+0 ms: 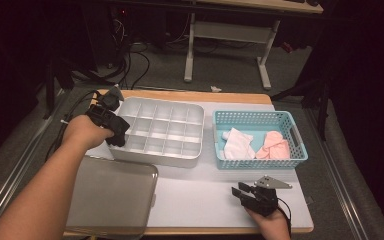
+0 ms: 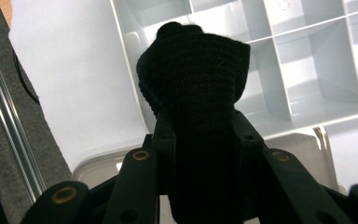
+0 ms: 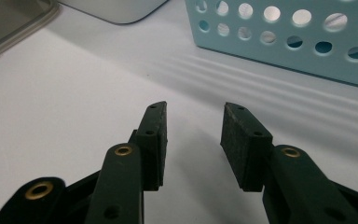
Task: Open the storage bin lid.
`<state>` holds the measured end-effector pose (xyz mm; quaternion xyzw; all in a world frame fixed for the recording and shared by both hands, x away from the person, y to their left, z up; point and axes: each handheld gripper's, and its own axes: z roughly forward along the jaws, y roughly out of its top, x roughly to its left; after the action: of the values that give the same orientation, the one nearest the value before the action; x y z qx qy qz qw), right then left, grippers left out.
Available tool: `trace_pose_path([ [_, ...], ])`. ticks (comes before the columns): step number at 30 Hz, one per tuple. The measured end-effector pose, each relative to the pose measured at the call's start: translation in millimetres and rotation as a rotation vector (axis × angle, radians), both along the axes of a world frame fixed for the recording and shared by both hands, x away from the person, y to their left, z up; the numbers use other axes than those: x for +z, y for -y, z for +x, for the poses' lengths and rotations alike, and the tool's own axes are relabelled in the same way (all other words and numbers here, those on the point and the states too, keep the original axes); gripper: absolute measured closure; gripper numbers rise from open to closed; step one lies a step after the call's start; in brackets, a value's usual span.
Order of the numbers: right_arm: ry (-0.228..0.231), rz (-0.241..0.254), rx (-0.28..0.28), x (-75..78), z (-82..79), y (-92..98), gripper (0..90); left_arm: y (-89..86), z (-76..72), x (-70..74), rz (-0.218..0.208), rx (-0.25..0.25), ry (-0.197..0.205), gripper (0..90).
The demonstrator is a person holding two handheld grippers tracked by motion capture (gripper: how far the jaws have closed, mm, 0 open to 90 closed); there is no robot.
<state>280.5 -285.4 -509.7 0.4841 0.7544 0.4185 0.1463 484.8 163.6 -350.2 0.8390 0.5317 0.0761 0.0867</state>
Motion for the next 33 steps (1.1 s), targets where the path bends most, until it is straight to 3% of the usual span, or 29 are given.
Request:
trace_pose_path([
  [6, -0.001, -0.001, 0.002, -0.1, 0.2, -0.1, 60.7, -4.9, 9.8, -14.8, 0.021, 0.014, -0.020, 68.7],
  [8, -0.001, -0.001, 0.002, -0.1, 0.1, -0.4, 60.8, -8.1, 12.5, -19.5, 0.017, 0.028, -0.029, 68.8],
  [10, 0.001, -0.002, 0.004, -0.1, 0.0, -0.3, 60.8, -10.9, 14.7, -23.6, -0.017, 0.038, -0.052, 69.1],
  [14, -0.002, -0.003, 0.003, -0.1, -0.1, -0.6, 60.8, -5.7, 16.6, -29.0, 0.007, 0.034, -0.056, 69.3],
  [23, -0.001, -0.003, 0.003, -0.2, -0.2, -0.6, 60.8, 3.4, 25.3, -54.3, 0.056, 0.057, -0.120, 70.6],
  [33, -0.005, -0.005, 0.003, -0.2, -0.2, -1.1, 60.7, 1.5, 23.8, -69.1, 0.052, 0.071, -0.135, 71.1],
])
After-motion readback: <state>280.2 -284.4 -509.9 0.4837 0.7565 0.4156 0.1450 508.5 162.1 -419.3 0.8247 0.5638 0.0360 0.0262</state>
